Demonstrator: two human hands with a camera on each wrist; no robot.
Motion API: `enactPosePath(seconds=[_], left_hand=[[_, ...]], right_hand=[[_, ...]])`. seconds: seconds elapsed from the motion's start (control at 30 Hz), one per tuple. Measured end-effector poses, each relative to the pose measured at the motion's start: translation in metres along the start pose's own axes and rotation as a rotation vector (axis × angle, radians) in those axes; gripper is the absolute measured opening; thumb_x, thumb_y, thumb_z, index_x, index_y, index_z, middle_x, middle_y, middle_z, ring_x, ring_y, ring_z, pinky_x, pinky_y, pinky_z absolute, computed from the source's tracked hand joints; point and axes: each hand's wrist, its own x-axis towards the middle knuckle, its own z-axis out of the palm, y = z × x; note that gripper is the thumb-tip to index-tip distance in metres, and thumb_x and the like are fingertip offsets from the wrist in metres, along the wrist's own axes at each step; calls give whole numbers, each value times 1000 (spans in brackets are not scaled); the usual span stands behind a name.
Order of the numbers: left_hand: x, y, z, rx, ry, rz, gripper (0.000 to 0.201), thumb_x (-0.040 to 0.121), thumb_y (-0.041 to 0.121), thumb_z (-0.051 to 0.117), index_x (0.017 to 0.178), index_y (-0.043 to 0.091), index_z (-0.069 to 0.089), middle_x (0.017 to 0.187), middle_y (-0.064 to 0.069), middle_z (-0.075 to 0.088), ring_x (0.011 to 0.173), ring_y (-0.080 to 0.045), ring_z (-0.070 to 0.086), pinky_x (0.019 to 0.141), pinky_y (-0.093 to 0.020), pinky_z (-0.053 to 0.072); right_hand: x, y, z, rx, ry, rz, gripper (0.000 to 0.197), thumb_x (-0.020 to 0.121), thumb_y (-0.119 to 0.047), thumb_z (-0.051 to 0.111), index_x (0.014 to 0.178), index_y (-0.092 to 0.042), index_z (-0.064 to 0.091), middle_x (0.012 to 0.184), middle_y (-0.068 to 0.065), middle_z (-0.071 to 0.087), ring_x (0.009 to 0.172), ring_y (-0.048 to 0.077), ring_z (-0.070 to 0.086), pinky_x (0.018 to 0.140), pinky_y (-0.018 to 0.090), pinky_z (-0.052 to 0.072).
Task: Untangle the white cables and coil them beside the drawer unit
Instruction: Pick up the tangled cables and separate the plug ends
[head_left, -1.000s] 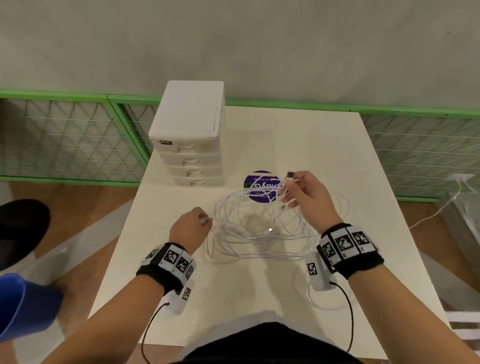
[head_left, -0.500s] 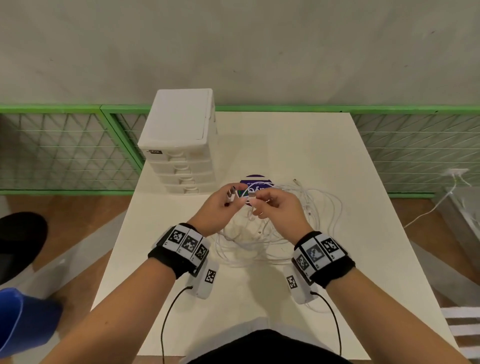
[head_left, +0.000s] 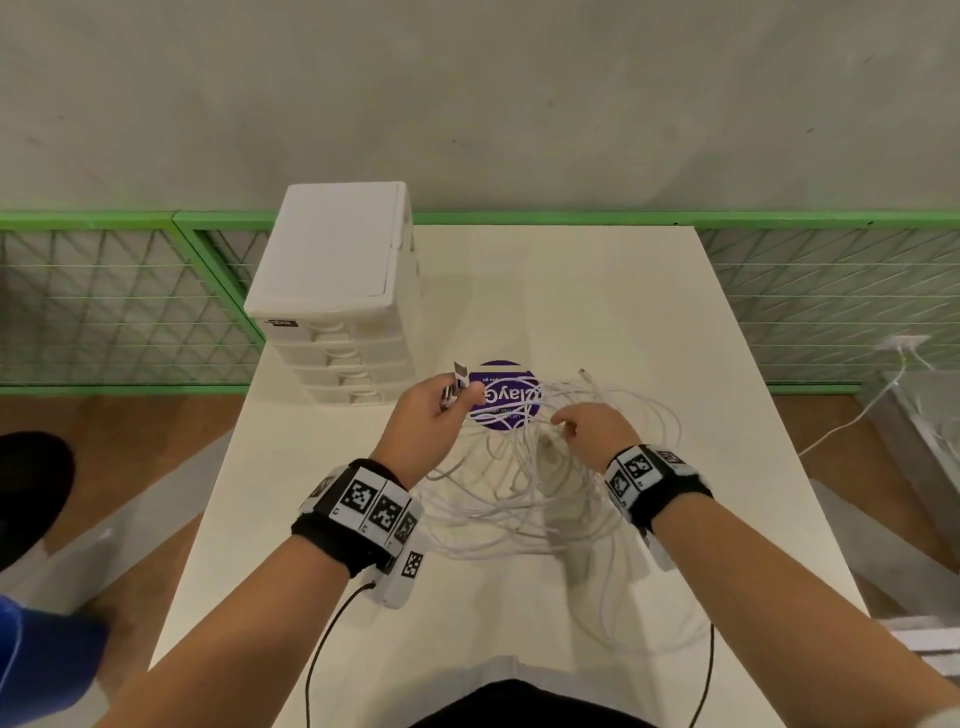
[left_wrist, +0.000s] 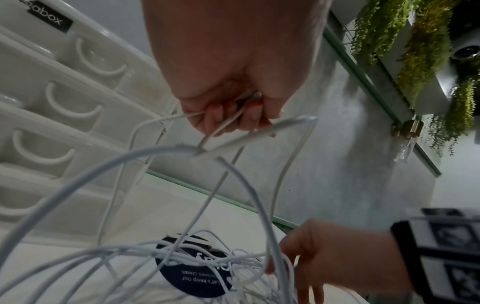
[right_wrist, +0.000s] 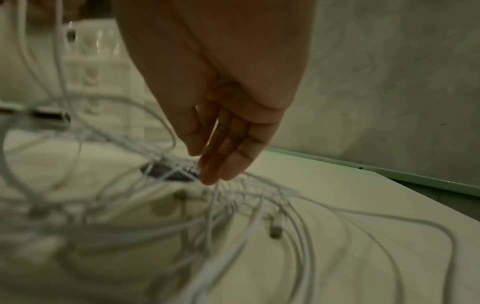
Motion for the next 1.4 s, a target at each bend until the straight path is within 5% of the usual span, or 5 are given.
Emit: enactPosePath(seconds=[0.33, 0.5, 0.7, 1.07, 1.4], left_hand=[[1, 9, -17, 8, 0, 142, 28, 95, 13, 53, 71, 27, 54, 82, 5, 50, 75, 11, 47, 71, -4, 34], [1, 16, -17, -47, -22, 131, 17, 96, 12, 51, 87, 4, 61, 83, 11, 54, 76, 12, 51, 71, -3, 35], [1, 30, -9, -206, -24, 23, 20, 97, 21, 50, 78, 18, 54, 54, 3, 53, 52, -4, 49, 65, -20, 42], [-9, 65, -4, -448, -13, 47, 28, 99, 14, 45, 126, 8, 52, 71, 8, 54, 44, 4, 48, 50, -6, 36], [-15, 74, -9, -490, 10, 51, 19, 100, 18, 42, 109, 7, 56, 69, 9, 51, 51, 6, 52, 52, -6, 38]], right_hand=[[17, 7, 27, -250, -24, -71, 17, 90, -13, 52, 105, -12, 60, 109, 11, 52, 88, 31, 59, 68, 31, 40], [1, 2, 4, 275, 285, -65, 10, 93, -16, 53, 92, -17, 63, 95, 1, 54, 86, 20, 55, 74, 27, 38], [-35, -35, -54, 980, 486, -117, 17, 95, -11, 45, 89, -26, 50, 78, -2, 66, 77, 11, 61, 73, 27, 48], [-67, -107, -85, 1057, 331, -327, 27, 86, -5, 62, 102, -27, 64, 75, -5, 71, 66, 1, 64, 63, 14, 47], [-69, -117, -78, 1212, 367, -248, 6, 80, -8, 71, 81, -14, 70, 73, 0, 70, 57, 3, 60, 56, 18, 48]])
